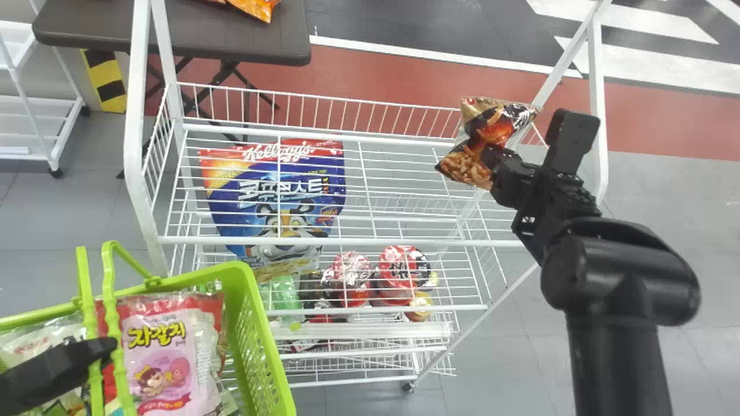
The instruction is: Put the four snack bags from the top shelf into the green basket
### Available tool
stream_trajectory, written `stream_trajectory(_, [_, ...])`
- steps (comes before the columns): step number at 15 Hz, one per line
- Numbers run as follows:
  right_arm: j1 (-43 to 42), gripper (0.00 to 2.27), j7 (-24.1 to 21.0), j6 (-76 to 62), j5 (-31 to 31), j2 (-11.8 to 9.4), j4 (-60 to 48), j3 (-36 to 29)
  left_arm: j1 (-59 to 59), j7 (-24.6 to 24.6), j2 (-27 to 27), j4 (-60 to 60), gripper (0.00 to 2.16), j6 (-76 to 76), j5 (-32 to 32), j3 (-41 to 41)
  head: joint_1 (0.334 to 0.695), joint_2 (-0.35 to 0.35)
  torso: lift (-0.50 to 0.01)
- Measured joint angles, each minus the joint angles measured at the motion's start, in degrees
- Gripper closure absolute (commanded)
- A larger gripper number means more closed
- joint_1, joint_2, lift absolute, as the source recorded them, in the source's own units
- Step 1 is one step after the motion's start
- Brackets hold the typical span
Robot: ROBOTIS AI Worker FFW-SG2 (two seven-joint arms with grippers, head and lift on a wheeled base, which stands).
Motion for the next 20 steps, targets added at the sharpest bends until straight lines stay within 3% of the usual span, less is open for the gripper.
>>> stream_trajectory(4, [11.4,2.25,1.5,7.6,-9.2,0.2,-19.1,4.0,-0.1,0.0,-0.1,0.0,2.14,0.0,0.0,0.0,0.695,-0.11,0.0])
stream_trajectory(9, [19.1,2.25,5.0,18.7,-21.8,0.2,-30.5,8.0,-0.1,0.0,-0.3,0.0,2.14,0.0,0.0,0.0,0.695,0.077,0.0])
stream_trajectory(14, [19.9,2.25,6.3,29.2,-34.7,0.3,-32.3,10.7,-0.1,0.0,-0.3,-0.1,2.14,0.0,0.0,-0.1,0.695,0.25,0.0])
stream_trajectory(20, [17.0,2.25,6.1,36.4,-37.2,0.8,-24.3,16.2,-0.1,0.0,-0.3,-0.3,2.14,0.0,0.1,-0.2,0.695,0.35,0.0])
